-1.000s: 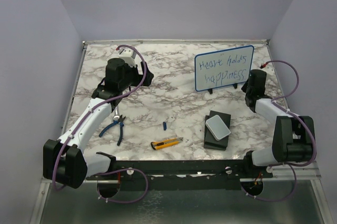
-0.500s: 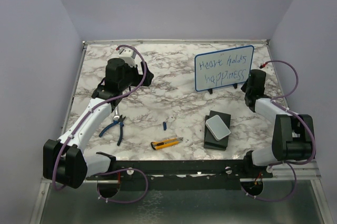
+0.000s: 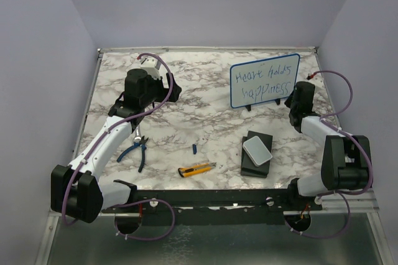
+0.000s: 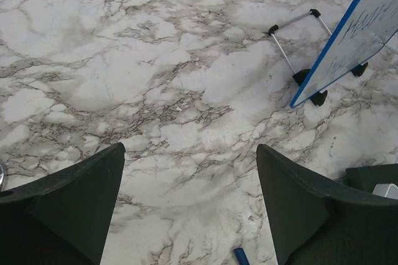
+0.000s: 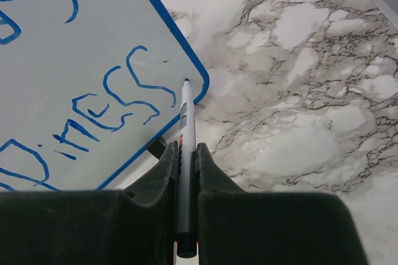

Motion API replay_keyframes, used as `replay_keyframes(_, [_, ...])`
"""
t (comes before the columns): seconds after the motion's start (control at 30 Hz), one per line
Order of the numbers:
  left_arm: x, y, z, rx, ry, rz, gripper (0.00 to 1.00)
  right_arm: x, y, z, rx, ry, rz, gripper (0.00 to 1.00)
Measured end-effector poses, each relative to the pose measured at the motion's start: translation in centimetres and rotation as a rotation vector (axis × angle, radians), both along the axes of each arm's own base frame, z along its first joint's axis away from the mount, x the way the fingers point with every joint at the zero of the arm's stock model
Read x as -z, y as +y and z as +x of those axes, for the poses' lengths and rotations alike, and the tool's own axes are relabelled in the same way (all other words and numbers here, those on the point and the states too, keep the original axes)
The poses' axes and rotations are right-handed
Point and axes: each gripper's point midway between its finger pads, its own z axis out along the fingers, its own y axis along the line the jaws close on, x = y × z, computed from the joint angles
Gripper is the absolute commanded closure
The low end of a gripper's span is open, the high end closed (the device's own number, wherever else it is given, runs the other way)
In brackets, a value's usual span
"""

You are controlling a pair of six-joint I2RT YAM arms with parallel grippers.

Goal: Write a sentence on the whiteboard

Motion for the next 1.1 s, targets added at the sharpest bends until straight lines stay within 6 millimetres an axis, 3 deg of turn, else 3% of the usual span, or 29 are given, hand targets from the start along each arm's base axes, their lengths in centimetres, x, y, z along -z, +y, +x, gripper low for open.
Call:
replay_keyframes(0.37, [0.0,0.0,0.0,0.000,0.000,0.000,0.12,0.0,0.1,0.0,-0.004,0.002,0.002,0.99])
replay_keyframes(0.5, [0.0,0.0,0.0,0.000,0.000,0.000,0.12,0.1,-0.6,-1.1,0.052,0.023,0.005,0.99])
replay_keyframes(0.6, [0.0,0.0,0.0,-0.002,0.000,0.000,0.12,-1.5,-1.1,-2.9,0.093,-0.012,0.009,0.99])
replay_keyframes(0.8, [0.0,0.1,0.0,-0.004,0.000,0.001,0.12,-8.5,-0.6,-5.0,0.074,-0.218,0.033,0.99])
replay_keyframes(0.97, [0.2,0.0,-0.2,-0.002,0.003,0.003,0.12,-10.1,2.3,-4.3,-0.091,-0.219,0.095,0.99])
replay_keyframes(1.1, [1.2,0.3,-1.6,-0.002,0.017,0.001,0.13,-11.0,5.6,-3.9,-0.264,-0.203,0.163,0.99])
